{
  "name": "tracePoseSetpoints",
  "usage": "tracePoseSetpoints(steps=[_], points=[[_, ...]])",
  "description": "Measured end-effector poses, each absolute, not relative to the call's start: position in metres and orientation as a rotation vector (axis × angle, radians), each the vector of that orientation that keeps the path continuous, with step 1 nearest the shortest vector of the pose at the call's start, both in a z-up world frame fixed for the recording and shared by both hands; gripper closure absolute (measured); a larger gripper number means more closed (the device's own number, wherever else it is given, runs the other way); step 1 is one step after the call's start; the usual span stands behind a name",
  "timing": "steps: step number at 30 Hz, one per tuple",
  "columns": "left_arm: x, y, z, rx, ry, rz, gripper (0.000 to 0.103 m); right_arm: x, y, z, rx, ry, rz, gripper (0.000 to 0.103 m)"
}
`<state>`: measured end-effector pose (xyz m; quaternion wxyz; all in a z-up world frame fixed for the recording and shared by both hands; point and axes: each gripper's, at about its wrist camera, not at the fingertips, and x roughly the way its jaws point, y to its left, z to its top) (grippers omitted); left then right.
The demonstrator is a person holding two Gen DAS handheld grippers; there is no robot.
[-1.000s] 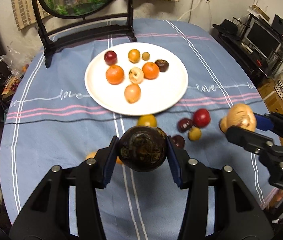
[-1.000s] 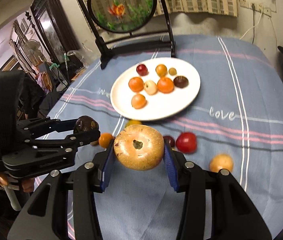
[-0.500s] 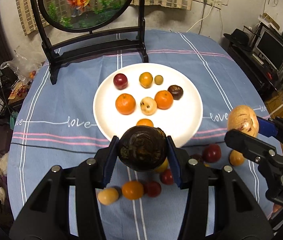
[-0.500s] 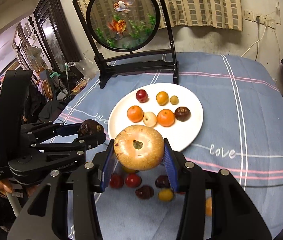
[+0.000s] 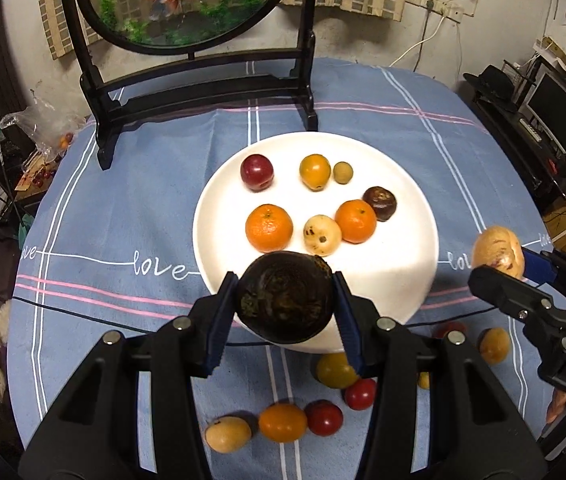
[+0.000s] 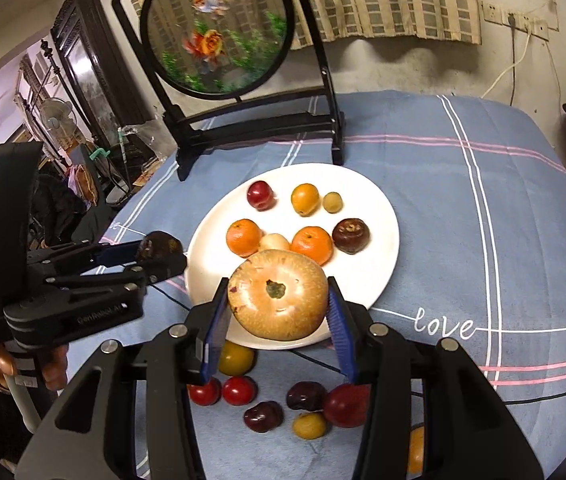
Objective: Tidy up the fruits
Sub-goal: 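Carry both fruits onto the white plate and open both grippers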
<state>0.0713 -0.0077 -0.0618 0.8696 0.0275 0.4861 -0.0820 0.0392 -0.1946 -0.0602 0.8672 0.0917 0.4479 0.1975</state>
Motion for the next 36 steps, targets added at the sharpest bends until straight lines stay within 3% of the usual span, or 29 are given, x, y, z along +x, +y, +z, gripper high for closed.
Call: tracePoseSetpoints(steps=[36], points=[[0.135, -0.035, -0.095, 0.132, 1.061, -0.17, 0.055, 0.1, -0.181, -0.101, 0.194, 1.023, 0.42, 0.057]])
